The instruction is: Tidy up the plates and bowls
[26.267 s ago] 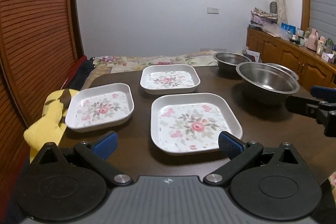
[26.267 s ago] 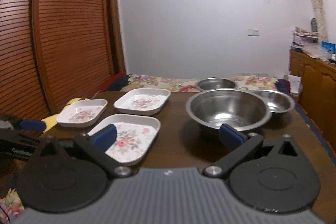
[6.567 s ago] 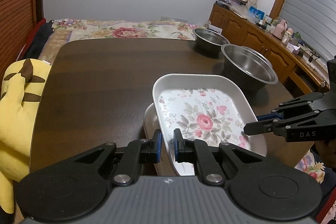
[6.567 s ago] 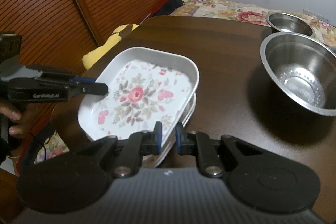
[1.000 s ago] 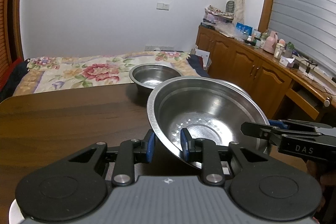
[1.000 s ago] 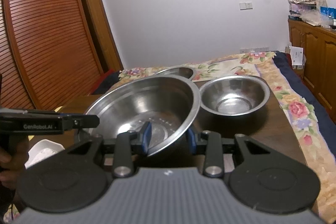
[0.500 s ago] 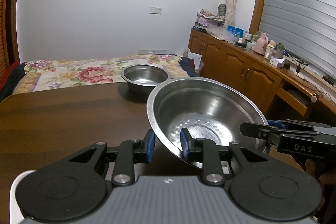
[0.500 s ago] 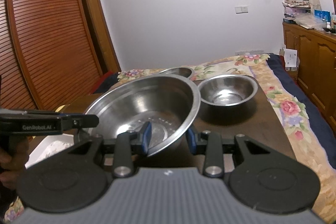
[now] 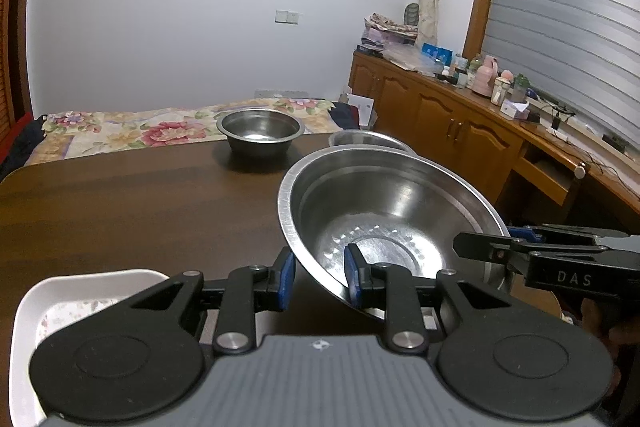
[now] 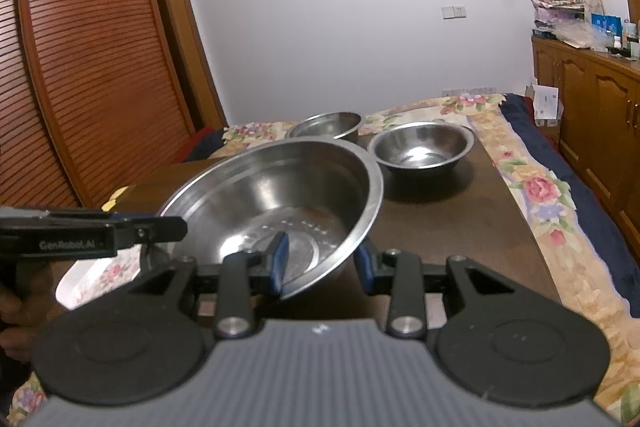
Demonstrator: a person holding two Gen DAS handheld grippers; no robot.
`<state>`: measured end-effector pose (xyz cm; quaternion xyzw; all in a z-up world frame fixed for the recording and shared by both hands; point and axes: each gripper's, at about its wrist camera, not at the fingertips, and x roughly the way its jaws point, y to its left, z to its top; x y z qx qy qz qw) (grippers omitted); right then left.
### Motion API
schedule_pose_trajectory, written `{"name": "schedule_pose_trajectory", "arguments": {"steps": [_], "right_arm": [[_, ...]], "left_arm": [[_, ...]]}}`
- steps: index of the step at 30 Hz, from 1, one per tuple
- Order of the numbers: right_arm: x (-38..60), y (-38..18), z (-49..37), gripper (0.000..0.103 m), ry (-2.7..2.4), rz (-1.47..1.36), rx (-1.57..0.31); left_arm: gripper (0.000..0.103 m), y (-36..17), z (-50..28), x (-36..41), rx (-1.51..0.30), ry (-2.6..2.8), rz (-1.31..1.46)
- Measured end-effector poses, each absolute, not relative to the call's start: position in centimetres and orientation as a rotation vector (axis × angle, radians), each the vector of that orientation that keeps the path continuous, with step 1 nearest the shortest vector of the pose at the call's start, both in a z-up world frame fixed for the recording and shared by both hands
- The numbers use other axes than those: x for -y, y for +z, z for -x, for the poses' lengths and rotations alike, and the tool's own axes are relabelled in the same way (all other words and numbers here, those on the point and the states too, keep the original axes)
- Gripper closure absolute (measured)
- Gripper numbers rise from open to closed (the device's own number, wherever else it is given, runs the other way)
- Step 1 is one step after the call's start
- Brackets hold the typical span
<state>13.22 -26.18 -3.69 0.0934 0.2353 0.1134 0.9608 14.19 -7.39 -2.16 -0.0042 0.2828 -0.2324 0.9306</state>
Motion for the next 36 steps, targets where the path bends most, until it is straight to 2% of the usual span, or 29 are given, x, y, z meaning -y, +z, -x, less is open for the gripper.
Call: {"name": "schedule_pose_trajectory", "arguments": {"steps": [36], "right_arm": [[26.6, -6.2, -12.3, 0.066, 0.216, -0.219, -0.533]], "left_arm": [[0.073, -4.8, -13.9, 8.3, -0.625, -0.469, -0.014]]}}
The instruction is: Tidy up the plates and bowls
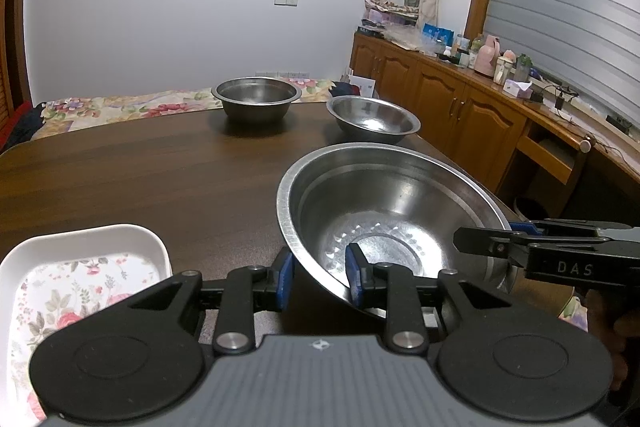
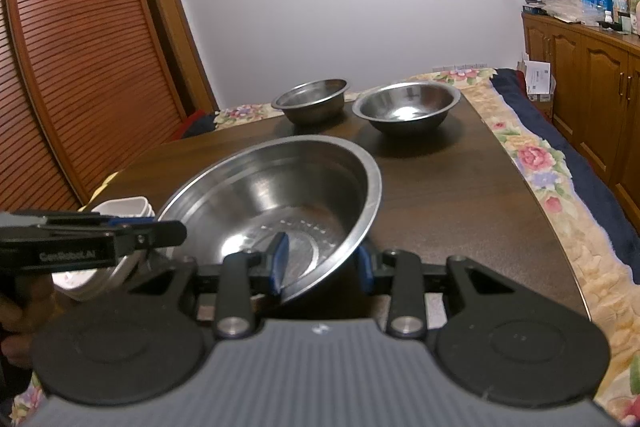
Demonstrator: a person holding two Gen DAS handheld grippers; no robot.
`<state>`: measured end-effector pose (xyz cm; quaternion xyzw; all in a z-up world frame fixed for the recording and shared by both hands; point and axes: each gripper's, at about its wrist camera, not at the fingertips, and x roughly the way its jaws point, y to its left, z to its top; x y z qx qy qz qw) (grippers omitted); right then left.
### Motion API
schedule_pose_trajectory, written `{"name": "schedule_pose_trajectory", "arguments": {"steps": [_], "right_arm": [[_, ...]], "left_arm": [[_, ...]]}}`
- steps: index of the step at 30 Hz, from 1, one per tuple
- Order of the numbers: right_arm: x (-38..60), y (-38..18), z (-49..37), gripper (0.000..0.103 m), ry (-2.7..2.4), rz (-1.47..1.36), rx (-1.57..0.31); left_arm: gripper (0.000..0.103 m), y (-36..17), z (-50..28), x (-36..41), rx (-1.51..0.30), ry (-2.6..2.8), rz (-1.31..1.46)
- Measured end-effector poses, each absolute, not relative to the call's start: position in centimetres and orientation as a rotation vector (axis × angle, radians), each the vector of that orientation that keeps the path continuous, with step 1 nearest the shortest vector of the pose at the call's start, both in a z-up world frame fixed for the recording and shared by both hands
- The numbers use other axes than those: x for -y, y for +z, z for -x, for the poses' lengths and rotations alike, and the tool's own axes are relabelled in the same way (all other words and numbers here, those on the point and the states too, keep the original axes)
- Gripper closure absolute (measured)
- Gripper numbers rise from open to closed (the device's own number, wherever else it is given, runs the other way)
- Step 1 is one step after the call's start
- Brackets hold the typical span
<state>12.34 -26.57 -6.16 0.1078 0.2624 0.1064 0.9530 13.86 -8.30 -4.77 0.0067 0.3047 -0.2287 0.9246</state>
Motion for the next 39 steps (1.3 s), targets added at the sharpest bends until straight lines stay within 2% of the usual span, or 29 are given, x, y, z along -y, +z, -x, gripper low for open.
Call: {"name": "schedule_pose_trajectory", "arguments": {"steps": [18, 21, 29, 32, 39], "right_arm": [[26.9, -6.0, -12.8, 0.065, 0.208, -0.214, -0.532], [27.1, -5.8, -12.9, 0.065, 0.2, -0.215, -0.527], [27.7, -5.0, -12.8, 0.063, 0.189, -0.207, -0.504], [27.9, -4.5, -12.8, 0.06, 0.186, -0.199, -0.487], [28.6, -2.9, -13.1, 0.06, 0.173, -0.171, -0.449]], "left_arm": [[0.071, -4.7, -13.9, 8.1, -0.625, -0.461, -0.018], [0.067, -4.8, -14.3, 7.8, -0.628, -0.454, -0.011], [0.049, -4.5, -14.4, 7.2, -0.616, -0.448, 0.012], [0.048, -4.2, -14.4, 6.9, -0.609, -0.441, 0.02], [0.042, -2.8, -14.9, 5.7, -0.579, -0.429, 0.041]]}}
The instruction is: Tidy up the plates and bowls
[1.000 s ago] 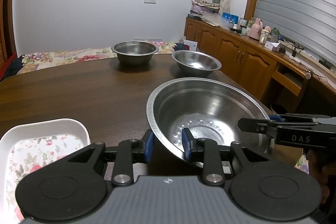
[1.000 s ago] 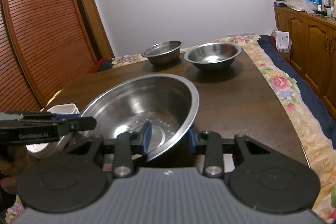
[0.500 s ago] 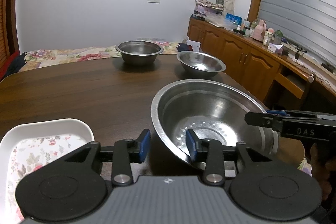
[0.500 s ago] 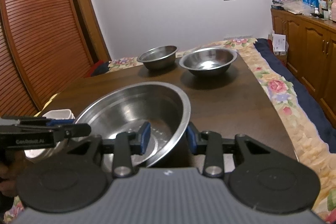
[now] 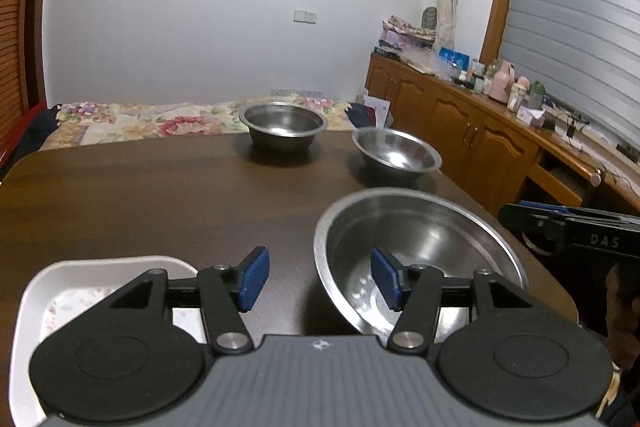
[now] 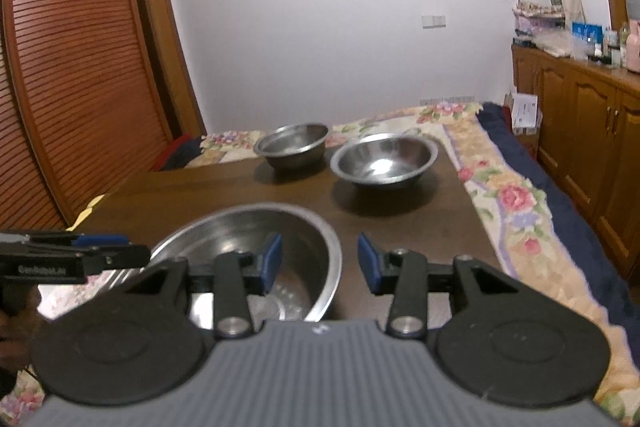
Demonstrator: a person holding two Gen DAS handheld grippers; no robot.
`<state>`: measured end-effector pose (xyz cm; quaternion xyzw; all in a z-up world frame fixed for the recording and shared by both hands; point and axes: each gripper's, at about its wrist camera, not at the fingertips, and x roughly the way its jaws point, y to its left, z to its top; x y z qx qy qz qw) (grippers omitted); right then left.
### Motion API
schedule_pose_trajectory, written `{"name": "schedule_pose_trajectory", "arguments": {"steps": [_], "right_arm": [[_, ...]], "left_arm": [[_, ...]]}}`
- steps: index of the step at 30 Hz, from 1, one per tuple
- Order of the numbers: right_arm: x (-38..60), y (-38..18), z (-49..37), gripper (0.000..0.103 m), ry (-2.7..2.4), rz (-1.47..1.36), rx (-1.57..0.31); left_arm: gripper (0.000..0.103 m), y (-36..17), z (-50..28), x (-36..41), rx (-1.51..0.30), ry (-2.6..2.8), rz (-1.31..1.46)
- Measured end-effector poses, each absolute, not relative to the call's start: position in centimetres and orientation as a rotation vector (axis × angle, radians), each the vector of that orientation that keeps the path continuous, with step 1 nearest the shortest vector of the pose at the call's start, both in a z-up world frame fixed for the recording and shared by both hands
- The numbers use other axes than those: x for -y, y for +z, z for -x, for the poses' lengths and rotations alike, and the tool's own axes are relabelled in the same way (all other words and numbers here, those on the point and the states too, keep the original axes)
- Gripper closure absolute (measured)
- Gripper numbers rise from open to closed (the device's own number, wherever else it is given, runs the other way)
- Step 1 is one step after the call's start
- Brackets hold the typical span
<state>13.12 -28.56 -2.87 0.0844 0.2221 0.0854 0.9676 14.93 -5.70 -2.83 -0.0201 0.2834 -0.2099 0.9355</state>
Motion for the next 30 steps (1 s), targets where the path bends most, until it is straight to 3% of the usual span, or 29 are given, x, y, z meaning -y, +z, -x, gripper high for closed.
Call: {"name": "schedule_pose_trajectory", "arguments": {"steps": [9, 11, 17, 30], "right_arm": [[30.0, -0.1, -16.6, 0.056, 0.144, -0.093, -0.394], [30.2, -0.1, -17.6, 0.056, 0.141, -0.08, -0.392], [31.1, -1.3, -20.5, 0.056, 0.137, -0.066, -0.419], [33.7, -4.2, -24.9, 0.056, 0.111, -0.086, -0.48]], "left_arm": [[0.032, 0.7, -18.3, 6.9, -0.552, -0.465, 0.003], [0.025, 1.4, -19.0, 7.4, -0.538, -0.484, 0.0], [0.018, 2.7, -21.4, 9.4, -0.522, -0.511, -0.062], [0.02, 1.1, -27.9, 12.6, -0.612, -0.538, -0.11]]}}
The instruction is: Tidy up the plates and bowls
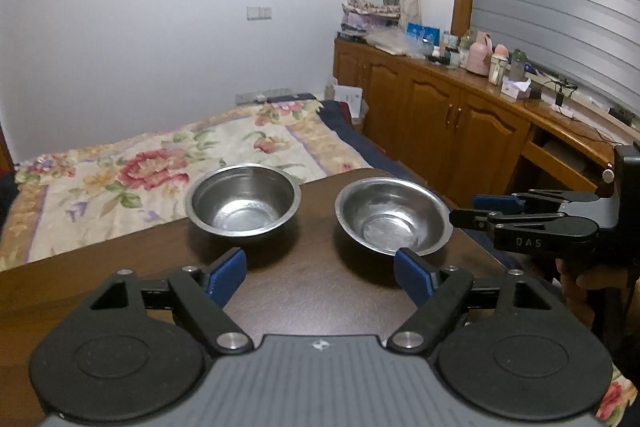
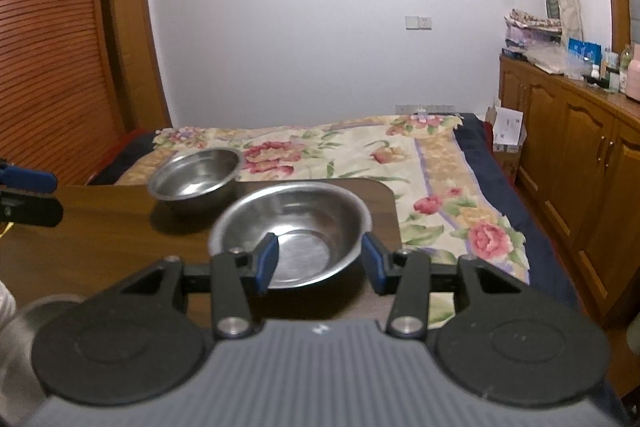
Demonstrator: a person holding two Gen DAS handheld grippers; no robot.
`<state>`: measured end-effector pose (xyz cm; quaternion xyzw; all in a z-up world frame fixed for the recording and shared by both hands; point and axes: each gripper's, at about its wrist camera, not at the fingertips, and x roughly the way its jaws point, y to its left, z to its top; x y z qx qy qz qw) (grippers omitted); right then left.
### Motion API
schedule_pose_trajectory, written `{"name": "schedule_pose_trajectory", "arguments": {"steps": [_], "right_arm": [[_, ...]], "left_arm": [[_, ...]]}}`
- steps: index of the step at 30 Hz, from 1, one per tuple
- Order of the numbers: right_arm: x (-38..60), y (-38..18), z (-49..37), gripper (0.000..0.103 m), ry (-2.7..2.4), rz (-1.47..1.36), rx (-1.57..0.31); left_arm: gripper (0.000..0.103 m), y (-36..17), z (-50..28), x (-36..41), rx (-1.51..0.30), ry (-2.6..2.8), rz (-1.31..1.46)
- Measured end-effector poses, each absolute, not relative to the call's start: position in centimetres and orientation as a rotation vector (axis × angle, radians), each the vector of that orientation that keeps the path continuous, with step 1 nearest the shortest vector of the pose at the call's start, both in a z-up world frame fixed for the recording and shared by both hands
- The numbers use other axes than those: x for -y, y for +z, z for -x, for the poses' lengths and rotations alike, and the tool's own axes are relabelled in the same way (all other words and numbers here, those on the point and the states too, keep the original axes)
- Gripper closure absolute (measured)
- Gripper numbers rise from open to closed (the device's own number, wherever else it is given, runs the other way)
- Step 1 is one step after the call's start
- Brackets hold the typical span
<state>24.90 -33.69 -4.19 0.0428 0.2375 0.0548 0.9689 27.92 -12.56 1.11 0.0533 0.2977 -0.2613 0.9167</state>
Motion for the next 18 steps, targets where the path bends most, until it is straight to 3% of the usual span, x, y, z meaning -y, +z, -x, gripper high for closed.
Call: {"name": "schedule_pose_trajectory", "arguments": {"steps": [12, 18], "right_arm": [[34.3, -5.3, -27.2, 0.056, 0.112, -0.138, -0.509], [34.7, -5.6, -27.9, 0.056, 0.126, -0.179, -0.532]], "left_arm": [[0.024, -0.6, -32.6, 15.8, -0.661, -0.612, -0.103], [0.036, -2.0, -34.6, 16.6, -0.716, -0.656, -0.083]]}}
